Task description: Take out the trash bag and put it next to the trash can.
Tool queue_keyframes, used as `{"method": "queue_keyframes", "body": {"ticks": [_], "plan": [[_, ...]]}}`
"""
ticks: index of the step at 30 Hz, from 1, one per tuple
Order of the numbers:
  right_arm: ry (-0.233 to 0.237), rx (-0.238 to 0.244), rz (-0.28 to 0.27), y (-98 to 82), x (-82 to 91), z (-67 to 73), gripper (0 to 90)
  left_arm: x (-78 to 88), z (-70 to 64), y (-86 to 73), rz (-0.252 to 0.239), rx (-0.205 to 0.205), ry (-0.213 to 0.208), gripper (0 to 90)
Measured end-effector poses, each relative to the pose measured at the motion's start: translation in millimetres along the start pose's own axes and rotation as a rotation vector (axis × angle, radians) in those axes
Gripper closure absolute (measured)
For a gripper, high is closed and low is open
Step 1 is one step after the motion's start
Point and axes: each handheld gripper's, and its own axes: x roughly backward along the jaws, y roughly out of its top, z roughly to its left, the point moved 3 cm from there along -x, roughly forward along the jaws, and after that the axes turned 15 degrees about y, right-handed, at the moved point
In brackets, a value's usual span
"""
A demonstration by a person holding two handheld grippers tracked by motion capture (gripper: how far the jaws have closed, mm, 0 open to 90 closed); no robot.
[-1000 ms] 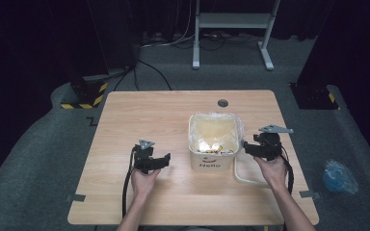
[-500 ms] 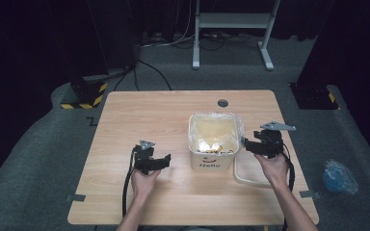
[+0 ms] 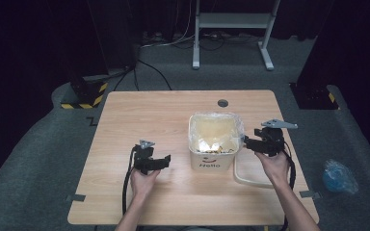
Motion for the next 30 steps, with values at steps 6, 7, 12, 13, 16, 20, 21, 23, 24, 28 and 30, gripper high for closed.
{"method": "queue_keyframes", "body": {"ticks": [6, 7, 12, 13, 16, 20, 21, 23, 24, 28, 30], "plan": [[0.005, 0.007, -0.01, 4.7, 3.4, 2.0, 35.7, 5.1, -0.7, 8.9, -0.011, 0.014, -0.027, 16.2], [0.007, 0.011, -0.011, 5.7, 3.7, 2.3, 35.7, 5.1, -1.1, 9.3, -0.007, 0.013, -0.026, 15.6], [0.01, 0.016, -0.013, 9.0, 3.7, 4.3, 35.7, 7.0, -1.9, 16.3, -0.018, 0.011, -0.023, 15.6], [0.011, 0.015, -0.015, 9.8, 3.5, 5.0, 35.7, 7.6, -2.2, 18.2, -0.02, 0.011, -0.024, 15.5], [0.013, 0.02, -0.019, 12.9, 3.6, 7.1, 35.7, 8.1, -3.0, 22.5, -0.02, 0.02, -0.033, 15.2], [0.016, 0.033, -0.018, 17.4, 2.3, 10.7, 35.7, 9.3, -5.9, 28.0, -0.026, 0.014, -0.038, 15.1], [0.018, 0.034, -0.017, 18.3, 1.8, 11.9, 35.7, 9.8, -6.9, 29.6, -0.029, 0.012, -0.042, 15.1], [0.02, 0.038, -0.015, 19.6, 0.5, 13.8, 35.7, 11.4, -8.5, 32.6, -0.042, 0.017, -0.05, 15.1], [0.021, 0.04, -0.013, 20.0, -0.2, 14.8, 35.7, 11.5, -9.2, 33.5, -0.038, 0.022, -0.057, 15.1], [0.027, 0.046, -0.009, 21.6, -3.4, 18.2, 35.8, 11.7, -11.3, 36.6, -0.035, 0.015, -0.06, 15.0], [0.031, 0.053, -0.007, 22.6, -4.8, 20.1, 35.7, 12.1, -11.2, 38.1, -0.036, 0.013, -0.06, 15.0]]}}
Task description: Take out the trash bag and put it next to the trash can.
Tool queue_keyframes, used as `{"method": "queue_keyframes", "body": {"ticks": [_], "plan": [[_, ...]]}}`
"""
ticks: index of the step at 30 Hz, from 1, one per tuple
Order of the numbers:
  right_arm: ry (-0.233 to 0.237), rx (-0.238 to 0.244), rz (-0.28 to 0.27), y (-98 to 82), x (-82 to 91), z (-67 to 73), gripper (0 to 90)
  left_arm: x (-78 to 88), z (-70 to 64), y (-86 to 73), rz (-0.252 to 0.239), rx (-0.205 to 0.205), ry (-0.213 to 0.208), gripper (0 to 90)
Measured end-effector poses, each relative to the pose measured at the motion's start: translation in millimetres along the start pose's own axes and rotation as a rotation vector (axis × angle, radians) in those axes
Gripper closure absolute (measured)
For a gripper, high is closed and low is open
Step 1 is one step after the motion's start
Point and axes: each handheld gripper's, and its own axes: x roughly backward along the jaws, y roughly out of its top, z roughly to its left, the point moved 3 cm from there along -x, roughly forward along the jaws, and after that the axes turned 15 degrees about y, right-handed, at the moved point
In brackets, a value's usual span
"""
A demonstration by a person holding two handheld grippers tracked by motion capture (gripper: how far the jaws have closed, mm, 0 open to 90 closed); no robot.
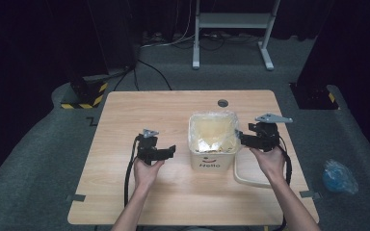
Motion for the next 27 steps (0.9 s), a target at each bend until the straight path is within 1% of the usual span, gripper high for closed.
{"method": "queue_keyframes", "body": {"ticks": [5, 7, 8, 12, 15, 16, 19, 21, 22, 23, 27], "plan": [[0.008, 0.011, 0.001, 3.1, -3.4, 4.0, 35.8, 3.0, -0.1, 4.7, -0.011, 0.008, -0.01, 15.0], [0.011, 0.014, 0.003, 4.1, -5.0, 6.0, 35.9, 4.2, 0.0, 6.8, -0.019, 0.021, -0.022, 15.1], [0.012, 0.018, 0.004, 4.4, -5.5, 6.4, 35.8, 4.4, 0.1, 7.4, -0.019, 0.027, -0.03, 15.1], [0.018, 0.022, 0.008, 6.0, -8.5, 9.8, 35.9, 3.6, -1.0, 7.7, -0.011, 0.03, -0.039, 15.1], [0.022, 0.032, 0.011, 7.4, -10.9, 12.3, 36.0, 4.2, -3.2, 9.9, -0.01, 0.028, -0.043, 15.1], [0.024, 0.031, 0.012, 7.6, -11.8, 13.3, 36.0, 4.9, -3.7, 11.4, -0.015, 0.02, -0.041, 15.1], [0.027, 0.035, 0.018, 8.0, -14.4, 15.1, 36.0, 8.0, -6.3, 16.5, -0.026, 0.016, -0.046, 15.1], [0.029, 0.035, 0.019, 8.3, -15.8, 16.0, 36.0, 9.8, -8.1, 19.6, -0.036, 0.016, -0.052, 15.1], [0.031, 0.038, 0.02, 8.7, -16.5, 16.2, 36.0, 10.2, -8.9, 20.5, -0.034, 0.022, -0.061, 15.0], [0.032, 0.037, 0.023, 8.9, -17.2, 16.8, 36.0, 10.2, -9.4, 21.6, -0.035, 0.013, -0.052, 15.0], [0.035, 0.04, 0.03, 9.8, -20.7, 18.5, 36.1, 10.3, -11.9, 24.2, -0.034, 0.013, -0.057, 15.2]]}}
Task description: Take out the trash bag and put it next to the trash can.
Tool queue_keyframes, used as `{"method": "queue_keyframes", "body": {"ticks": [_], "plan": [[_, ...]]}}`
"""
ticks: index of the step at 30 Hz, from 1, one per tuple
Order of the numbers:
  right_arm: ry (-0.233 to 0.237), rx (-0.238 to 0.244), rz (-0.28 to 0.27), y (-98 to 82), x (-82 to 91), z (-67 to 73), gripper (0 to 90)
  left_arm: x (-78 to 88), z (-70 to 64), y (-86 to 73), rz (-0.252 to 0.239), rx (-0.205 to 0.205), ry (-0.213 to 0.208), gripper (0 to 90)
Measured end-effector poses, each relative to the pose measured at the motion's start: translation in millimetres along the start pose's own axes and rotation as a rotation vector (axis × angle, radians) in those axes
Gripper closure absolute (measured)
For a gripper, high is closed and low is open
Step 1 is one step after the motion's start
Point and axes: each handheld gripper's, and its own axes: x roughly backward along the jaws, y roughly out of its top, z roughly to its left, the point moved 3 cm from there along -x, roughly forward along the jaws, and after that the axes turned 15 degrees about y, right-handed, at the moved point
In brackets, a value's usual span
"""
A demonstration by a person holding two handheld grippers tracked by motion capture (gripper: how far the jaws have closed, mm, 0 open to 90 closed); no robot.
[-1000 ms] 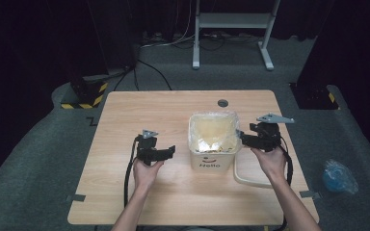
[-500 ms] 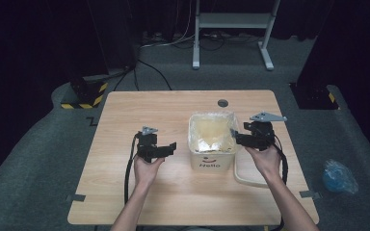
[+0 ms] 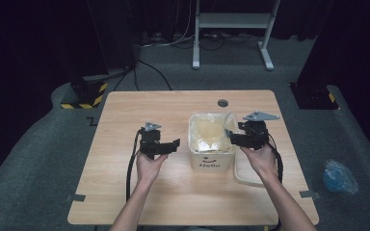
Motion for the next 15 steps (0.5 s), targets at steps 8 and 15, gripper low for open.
{"method": "queue_keyframes", "body": {"ticks": [8, 15], "plan": [[0.003, 0.001, 0.014, 1.1, -6.2, 2.6, 36.5, 3.4, -5.9, 8.3, -0.016, 0.002, -0.026, 15.4], [0.003, 0.007, 0.011, 2.8, -6.1, 4.3, 36.6, 6.7, -11.6, 13.4, -0.023, -0.006, -0.042, 15.4]]}}
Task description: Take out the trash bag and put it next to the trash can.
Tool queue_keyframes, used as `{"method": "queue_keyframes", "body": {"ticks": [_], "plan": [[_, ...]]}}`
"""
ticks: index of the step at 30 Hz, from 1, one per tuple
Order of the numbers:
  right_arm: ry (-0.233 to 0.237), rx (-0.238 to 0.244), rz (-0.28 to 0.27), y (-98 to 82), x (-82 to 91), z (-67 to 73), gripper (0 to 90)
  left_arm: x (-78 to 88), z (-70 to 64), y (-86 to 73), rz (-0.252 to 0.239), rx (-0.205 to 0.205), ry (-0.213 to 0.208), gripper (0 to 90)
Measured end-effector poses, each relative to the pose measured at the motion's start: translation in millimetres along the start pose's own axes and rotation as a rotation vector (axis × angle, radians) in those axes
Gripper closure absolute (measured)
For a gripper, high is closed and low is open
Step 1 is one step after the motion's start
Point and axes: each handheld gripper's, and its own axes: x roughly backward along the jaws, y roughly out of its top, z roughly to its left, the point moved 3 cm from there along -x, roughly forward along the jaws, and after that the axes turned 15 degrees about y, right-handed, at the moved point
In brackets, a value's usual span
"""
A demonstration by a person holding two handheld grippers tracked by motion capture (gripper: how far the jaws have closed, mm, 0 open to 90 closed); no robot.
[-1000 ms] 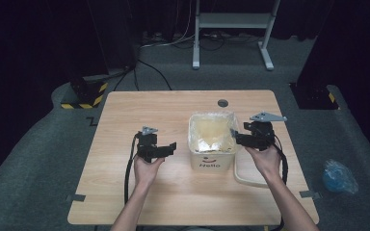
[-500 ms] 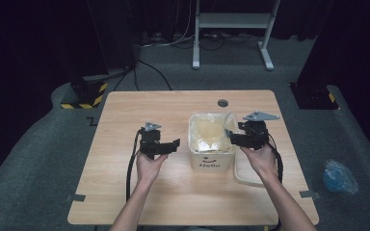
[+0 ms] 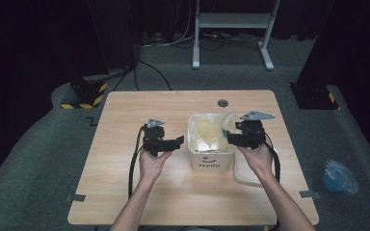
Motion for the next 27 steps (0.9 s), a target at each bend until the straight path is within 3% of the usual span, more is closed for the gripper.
{"method": "queue_keyframes", "body": {"ticks": [27], "plan": [[0.024, 0.03, 0.06, 4.3, -22.0, 13.7, 38.3, 1.5, -19.8, 19.0, -0.008, -0.032, -0.032, 16.0]]}}
